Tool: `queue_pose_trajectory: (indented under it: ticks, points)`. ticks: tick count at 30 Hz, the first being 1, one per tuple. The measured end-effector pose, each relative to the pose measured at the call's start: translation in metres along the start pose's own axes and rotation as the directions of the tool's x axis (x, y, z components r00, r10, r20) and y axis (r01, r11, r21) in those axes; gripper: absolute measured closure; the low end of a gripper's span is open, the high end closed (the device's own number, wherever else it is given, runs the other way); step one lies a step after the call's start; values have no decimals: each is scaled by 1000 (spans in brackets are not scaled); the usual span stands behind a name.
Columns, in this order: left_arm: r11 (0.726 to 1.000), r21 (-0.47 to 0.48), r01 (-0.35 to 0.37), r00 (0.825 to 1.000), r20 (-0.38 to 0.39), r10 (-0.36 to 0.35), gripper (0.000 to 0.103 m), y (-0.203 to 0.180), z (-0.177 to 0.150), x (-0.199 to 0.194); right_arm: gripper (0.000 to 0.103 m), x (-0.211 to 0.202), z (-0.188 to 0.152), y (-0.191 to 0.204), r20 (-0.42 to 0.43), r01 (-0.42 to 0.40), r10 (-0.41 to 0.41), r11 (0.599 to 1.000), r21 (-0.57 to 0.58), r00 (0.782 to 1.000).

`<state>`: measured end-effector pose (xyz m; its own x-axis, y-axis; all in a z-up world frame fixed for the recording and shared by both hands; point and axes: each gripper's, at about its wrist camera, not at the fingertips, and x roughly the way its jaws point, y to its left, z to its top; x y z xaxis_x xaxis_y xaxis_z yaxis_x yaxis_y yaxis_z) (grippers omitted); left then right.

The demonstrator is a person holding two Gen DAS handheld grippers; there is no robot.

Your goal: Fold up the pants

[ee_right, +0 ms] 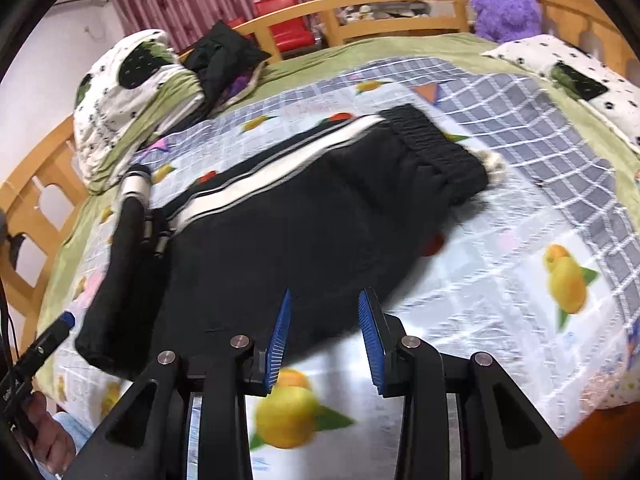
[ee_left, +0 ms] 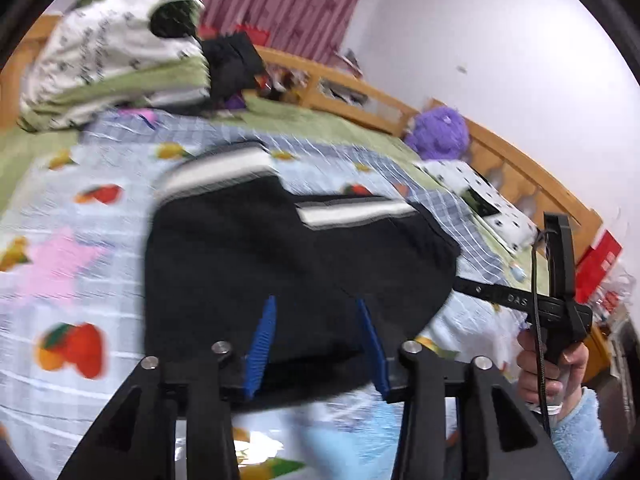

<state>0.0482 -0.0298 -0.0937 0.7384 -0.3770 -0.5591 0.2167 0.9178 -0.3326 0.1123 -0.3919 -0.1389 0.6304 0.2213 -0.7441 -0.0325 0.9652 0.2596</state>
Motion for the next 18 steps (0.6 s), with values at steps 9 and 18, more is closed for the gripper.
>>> queue_pose_trajectory:
  ticks: [9, 18]
  points:
    - [934, -251, -256, 964, 8, 267, 60, 109, -17, -19, 51, 31, -2, 97, -80, -310, 308, 951, -8, 948]
    - [917, -356, -181, 980, 12, 198, 60, 134, -19, -20, 85, 61, -20, 184, -156, -288, 260, 938, -192, 953]
